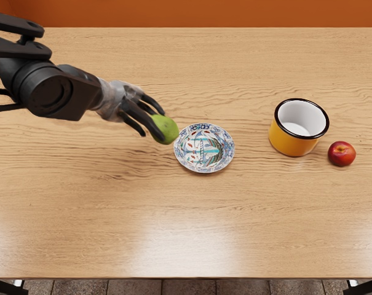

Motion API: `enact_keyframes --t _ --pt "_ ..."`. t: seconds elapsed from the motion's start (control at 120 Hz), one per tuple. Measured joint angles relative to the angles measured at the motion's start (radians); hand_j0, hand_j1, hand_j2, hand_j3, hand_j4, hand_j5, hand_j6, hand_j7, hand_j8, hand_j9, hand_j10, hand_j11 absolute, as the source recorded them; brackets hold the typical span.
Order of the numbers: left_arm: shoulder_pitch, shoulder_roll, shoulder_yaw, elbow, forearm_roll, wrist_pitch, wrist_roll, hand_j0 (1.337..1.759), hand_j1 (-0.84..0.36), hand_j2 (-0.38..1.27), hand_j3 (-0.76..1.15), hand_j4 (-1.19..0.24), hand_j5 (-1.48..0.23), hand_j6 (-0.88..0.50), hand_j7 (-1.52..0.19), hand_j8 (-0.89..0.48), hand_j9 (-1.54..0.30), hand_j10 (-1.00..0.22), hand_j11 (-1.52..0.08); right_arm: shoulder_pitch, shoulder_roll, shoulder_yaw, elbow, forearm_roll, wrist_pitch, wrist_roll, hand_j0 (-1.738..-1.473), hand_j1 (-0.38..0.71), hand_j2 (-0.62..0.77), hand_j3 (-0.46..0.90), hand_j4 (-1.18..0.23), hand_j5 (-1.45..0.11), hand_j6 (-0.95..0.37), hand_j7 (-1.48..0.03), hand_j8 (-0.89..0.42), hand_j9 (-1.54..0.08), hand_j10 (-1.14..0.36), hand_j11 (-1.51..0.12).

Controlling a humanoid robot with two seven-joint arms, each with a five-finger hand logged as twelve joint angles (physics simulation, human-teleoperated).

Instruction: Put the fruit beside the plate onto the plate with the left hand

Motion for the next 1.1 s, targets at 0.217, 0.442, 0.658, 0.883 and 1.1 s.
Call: enact_keyframes --t 0.217,0.442,0.658,0.883,1.1 --pt "0.011 -0.052 -0.076 0.01 0.005 -0.022 -0.001 1.653 -0.54 0.95 0.0 -0.81 -1.21 -0.35 -1.17 -0.47 -1.15 -0.86 -1.15 0.0 0.0 0.0 0.0 0.0 0.0 0.0 -1.658 -0.35 0.0 0.0 0.0 0.0 0.0 0.0 0.0 0.0 0.0 0.0" --pt "0.014 -0.07 -0.087 0.04 0.057 0.034 -0.001 1.654 -0.31 0.64 0.0 -0.58 -0.85 -0.34 -0.82 -0.4 -0.81 -0.61 -0.81 0.0 0.0 0.0 0.0 0.0 0.0 0.0 -1.658 -0.35 0.0 0.0 0.0 0.0 0.0 0.0 0.0 0.0 0.0 0.0" --pt "0.012 -0.075 -0.085 0.051 0.096 0.123 -0.001 1.657 0.08 0.23 0.0 -0.23 -0.33 -0.15 -0.33 -0.17 -0.32 -0.24 -0.32 0.0 0.0 0.0 0.0 0.0 0.0 0.0 -1.658 -0.35 0.0 0.0 0.0 0.0 0.0 0.0 0.0 0.0 0.0 0.0" --pt "0.015 0.005 -0.04 0.035 0.118 0.096 0.009 1.658 0.24 0.08 0.0 -0.1 -0.14 -0.07 -0.13 -0.08 -0.13 -0.1 -0.13 0.0 0.0 0.0 0.0 0.0 0.0 0.0 -1.658 -0.35 0.0 0.0 0.0 0.0 0.0 0.0 0.0 0.0 0.0 0.0" --pt "0.082 0.478 0.161 0.015 0.156 -0.47 0.01 1.658 0.29 0.03 0.0 -0.05 -0.07 -0.04 -0.07 -0.04 -0.07 -0.05 -0.07 0.0 0.0 0.0 0.0 0.0 0.0 0.0 -1.658 -0.35 0.0 0.0 0.0 0.0 0.0 0.0 0.0 0.0 0.0 0.0"
